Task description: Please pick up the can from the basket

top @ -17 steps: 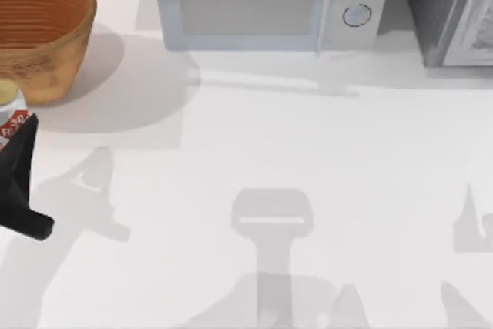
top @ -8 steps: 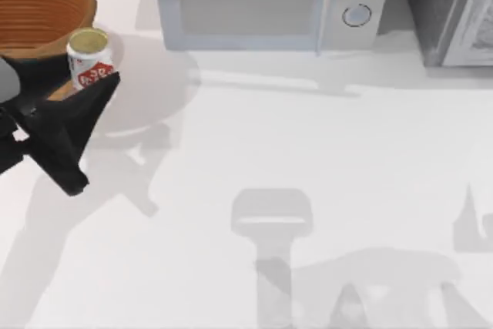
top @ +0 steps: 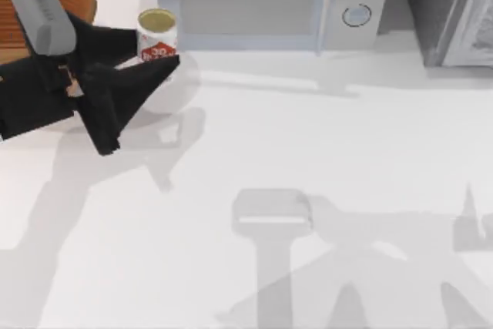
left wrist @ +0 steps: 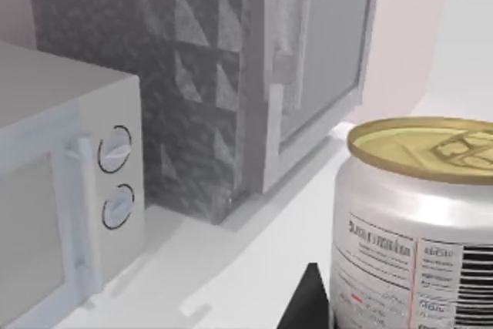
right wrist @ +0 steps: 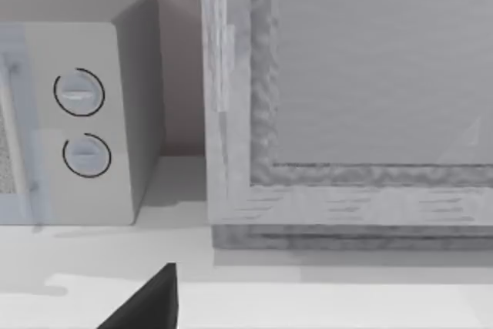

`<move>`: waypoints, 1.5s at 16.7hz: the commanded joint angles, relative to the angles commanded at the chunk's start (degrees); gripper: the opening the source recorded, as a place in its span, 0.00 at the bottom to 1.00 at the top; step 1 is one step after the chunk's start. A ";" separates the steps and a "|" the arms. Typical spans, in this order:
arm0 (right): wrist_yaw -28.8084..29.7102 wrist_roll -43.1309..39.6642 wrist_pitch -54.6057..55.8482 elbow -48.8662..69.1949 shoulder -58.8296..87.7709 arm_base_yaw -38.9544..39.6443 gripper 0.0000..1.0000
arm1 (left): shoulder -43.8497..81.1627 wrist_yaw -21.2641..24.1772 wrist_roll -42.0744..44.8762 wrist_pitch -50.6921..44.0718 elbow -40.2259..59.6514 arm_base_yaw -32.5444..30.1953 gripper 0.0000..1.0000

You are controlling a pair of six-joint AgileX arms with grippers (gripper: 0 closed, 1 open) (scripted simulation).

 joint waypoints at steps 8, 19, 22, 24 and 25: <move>0.00 0.00 0.00 0.00 0.00 0.00 1.00 | 23.77 12.70 -0.20 12.07 9.61 -0.85 0.00; 0.00 0.00 0.00 0.00 0.00 0.00 1.00 | 55.28 26.80 0.88 28.84 22.96 0.16 0.00; 0.00 0.00 0.00 0.00 0.00 0.00 1.00 | 63.55 30.01 1.84 33.96 27.24 0.87 0.00; 0.00 0.00 0.00 0.00 0.00 0.00 1.00 | 68.13 31.26 2.58 36.97 29.76 1.63 0.00; 0.00 0.00 0.00 0.00 0.00 0.00 1.00 | 69.91 31.62 2.92 38.21 30.79 2.02 0.00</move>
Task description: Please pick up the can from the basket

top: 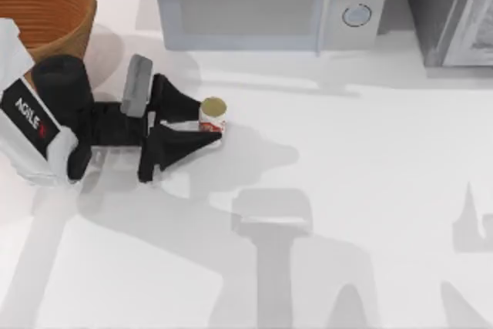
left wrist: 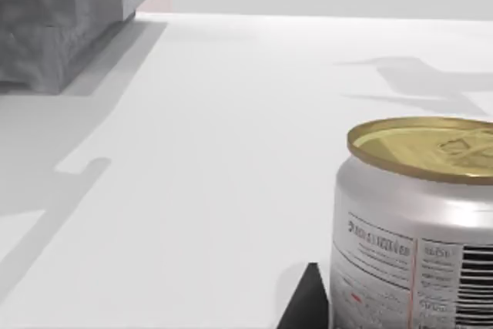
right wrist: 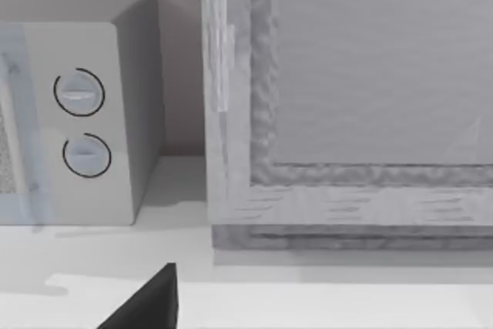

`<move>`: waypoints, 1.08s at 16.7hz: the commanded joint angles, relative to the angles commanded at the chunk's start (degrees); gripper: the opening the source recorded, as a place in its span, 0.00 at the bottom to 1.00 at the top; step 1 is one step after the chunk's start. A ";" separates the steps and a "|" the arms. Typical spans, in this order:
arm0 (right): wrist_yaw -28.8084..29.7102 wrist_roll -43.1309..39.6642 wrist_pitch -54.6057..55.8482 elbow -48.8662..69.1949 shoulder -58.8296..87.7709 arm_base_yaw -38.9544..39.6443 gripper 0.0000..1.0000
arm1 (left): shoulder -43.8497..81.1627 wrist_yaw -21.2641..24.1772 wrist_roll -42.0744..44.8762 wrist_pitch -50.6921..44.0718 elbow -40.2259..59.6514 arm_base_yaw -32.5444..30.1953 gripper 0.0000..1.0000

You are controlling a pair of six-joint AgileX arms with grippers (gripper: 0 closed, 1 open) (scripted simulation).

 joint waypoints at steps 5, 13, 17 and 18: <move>0.00 0.00 0.00 0.00 0.00 0.00 1.00 | 1.74 0.20 0.44 1.32 1.12 0.51 0.00; 0.00 0.00 0.00 0.00 0.00 0.00 1.00 | 1.74 0.20 0.44 1.32 1.12 0.51 0.38; 0.00 0.00 0.00 0.00 0.00 0.00 1.00 | 1.74 0.20 0.44 1.32 1.12 0.51 0.68; 0.00 0.00 0.00 0.00 0.00 0.00 1.00 | 1.74 0.20 0.44 1.32 1.12 0.51 0.75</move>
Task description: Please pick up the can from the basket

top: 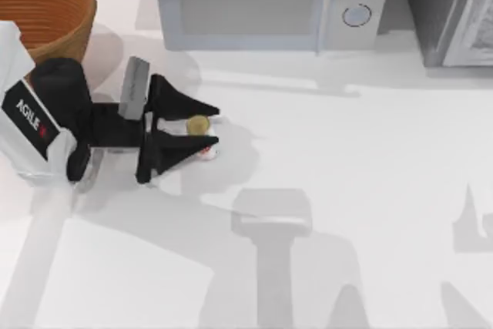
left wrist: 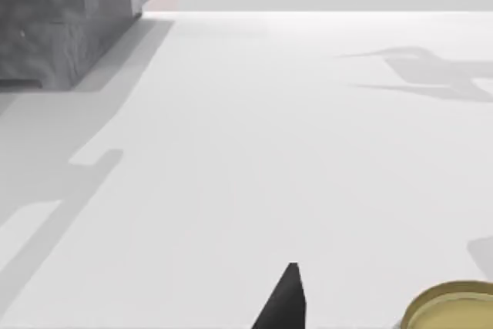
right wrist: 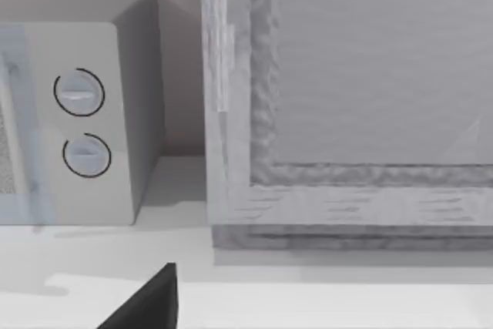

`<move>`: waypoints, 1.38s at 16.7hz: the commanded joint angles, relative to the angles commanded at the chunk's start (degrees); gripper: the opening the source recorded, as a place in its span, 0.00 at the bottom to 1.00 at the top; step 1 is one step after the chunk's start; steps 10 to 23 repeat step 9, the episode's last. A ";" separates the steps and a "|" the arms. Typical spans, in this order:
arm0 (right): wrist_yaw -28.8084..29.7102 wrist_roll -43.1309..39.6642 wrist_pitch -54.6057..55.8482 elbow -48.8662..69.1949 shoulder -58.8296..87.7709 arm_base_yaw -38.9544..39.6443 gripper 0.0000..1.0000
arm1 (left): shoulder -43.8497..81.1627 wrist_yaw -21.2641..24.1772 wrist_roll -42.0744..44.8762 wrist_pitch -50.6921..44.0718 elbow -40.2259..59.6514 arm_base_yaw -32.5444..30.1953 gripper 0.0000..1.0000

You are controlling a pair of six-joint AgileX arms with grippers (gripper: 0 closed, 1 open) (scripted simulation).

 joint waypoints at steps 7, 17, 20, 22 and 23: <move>0.00 0.00 0.00 0.00 0.00 0.00 1.00 | 0.00 0.00 0.00 0.00 0.00 0.00 1.00; 0.00 0.00 0.00 0.00 0.00 0.00 1.00 | 0.00 0.00 0.00 0.00 0.00 0.00 1.00; 0.00 0.00 0.00 0.00 0.00 0.00 1.00 | 0.00 0.00 0.00 0.00 0.00 0.00 1.00; 0.00 0.00 0.00 0.00 0.00 0.00 1.00 | 0.00 0.00 0.00 0.00 0.00 0.00 1.00; 0.00 0.00 0.00 0.00 0.00 0.00 1.00 | 0.00 0.00 0.00 0.00 0.00 0.00 1.00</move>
